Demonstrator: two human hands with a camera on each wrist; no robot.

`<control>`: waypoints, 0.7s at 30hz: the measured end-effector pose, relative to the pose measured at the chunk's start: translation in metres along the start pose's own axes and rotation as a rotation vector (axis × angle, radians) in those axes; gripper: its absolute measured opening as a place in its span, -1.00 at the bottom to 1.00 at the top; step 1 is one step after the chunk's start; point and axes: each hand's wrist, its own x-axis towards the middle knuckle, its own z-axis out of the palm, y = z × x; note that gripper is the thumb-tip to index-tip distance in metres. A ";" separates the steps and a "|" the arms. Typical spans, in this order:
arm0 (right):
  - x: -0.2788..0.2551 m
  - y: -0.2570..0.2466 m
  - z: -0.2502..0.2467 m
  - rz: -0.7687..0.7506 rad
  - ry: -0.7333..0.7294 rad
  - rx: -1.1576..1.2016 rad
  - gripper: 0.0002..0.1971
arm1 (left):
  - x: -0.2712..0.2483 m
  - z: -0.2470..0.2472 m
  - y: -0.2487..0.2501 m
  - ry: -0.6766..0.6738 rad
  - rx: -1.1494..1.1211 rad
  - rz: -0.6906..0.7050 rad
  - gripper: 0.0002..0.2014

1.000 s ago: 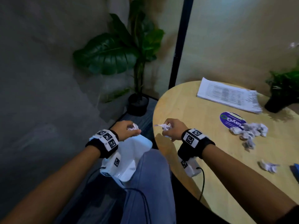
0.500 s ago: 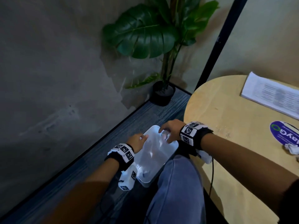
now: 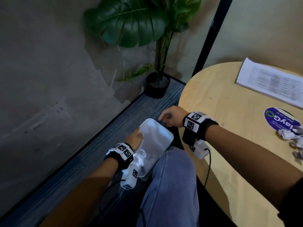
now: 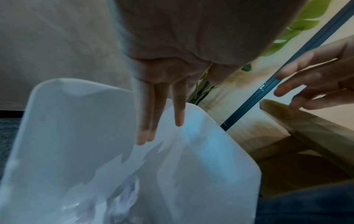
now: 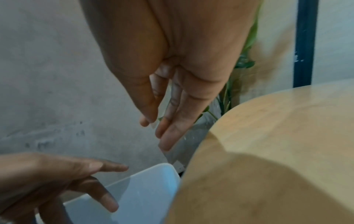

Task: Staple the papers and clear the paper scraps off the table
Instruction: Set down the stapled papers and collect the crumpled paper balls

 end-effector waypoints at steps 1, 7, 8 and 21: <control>-0.007 0.004 -0.004 0.007 0.036 0.037 -0.77 | -0.001 0.000 0.003 -0.001 0.013 0.011 -0.52; -0.075 0.041 -0.022 0.075 0.164 0.170 -0.73 | -0.014 -0.002 0.057 -0.044 0.105 0.238 -0.70; -0.089 0.049 -0.022 0.100 0.188 0.188 -0.73 | -0.018 -0.001 0.070 -0.053 0.142 0.288 -0.73; -0.272 0.170 -0.029 0.580 0.592 0.166 -0.80 | -0.068 0.112 0.249 -0.259 0.445 0.761 -0.82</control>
